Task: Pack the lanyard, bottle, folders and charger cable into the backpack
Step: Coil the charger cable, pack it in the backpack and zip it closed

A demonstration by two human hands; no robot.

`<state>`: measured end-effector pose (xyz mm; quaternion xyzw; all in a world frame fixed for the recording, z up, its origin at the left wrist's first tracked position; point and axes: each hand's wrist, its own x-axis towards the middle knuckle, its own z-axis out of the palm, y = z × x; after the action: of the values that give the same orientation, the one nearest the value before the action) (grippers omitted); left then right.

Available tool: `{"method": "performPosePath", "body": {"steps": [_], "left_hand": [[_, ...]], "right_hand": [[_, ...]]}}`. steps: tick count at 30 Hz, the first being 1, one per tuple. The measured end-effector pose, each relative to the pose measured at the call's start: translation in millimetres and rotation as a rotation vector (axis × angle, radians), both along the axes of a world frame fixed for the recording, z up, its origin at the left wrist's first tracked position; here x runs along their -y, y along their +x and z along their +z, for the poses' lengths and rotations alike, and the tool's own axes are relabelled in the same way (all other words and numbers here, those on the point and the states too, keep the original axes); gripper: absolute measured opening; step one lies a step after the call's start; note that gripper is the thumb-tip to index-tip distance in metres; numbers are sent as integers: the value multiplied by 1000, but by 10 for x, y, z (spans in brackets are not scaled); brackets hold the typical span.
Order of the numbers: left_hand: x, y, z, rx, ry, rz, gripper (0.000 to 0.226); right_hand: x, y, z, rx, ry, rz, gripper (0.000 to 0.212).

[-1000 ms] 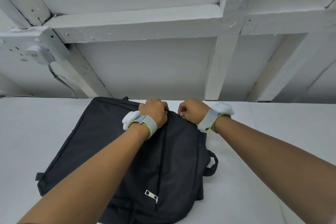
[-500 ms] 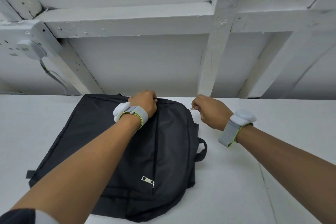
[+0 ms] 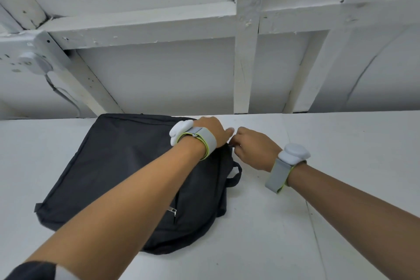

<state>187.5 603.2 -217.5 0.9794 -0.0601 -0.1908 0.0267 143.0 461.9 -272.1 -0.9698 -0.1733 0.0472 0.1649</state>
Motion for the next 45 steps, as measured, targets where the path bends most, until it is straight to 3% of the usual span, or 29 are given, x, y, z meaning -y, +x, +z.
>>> {"method": "performPosePath", "body": {"steps": [4, 10, 16, 19, 23, 29, 32, 34, 37, 40, 45], "left_hand": [[-25, -66, -200, -160, -82, 127, 36], [-71, -53, -278, 62, -172, 207, 42], [-87, -281, -236, -18, -296, 325, 51], [-83, -480, -87, -134, -380, 374, 52], [-66, -859, 74, -483, -371, 406, 56], [-115, -1134, -77, -505, -841, 708, 36], [-136, -1171, -141, -484, -951, 767, 22], [-141, -1197, -156, -467, -958, 796, 21], [-87, -1234, -136, -416, -879, 762, 19], [22, -1249, -116, -323, -703, 629, 21], [115, -1255, -119, -169, -464, 429, 29]], "right_hand": [[8, -117, 38, 49, 32, -18, 32], [-16, -586, 24, 97, 25, 97, 24], [2, -798, 64, 49, 70, 79, 27], [35, -766, 145, -14, 161, -24, 25], [-9, -741, 218, -101, 285, -114, 22], [-60, -777, 283, -125, 376, -106, 17], [-33, -794, 299, -215, 345, -43, 16], [-20, -771, 327, -356, 406, -90, 23], [-28, -695, 362, -508, 636, -345, 35], [-133, -622, 325, -564, 605, -446, 45], [-334, -526, 175, -546, 612, -531, 25]]}}
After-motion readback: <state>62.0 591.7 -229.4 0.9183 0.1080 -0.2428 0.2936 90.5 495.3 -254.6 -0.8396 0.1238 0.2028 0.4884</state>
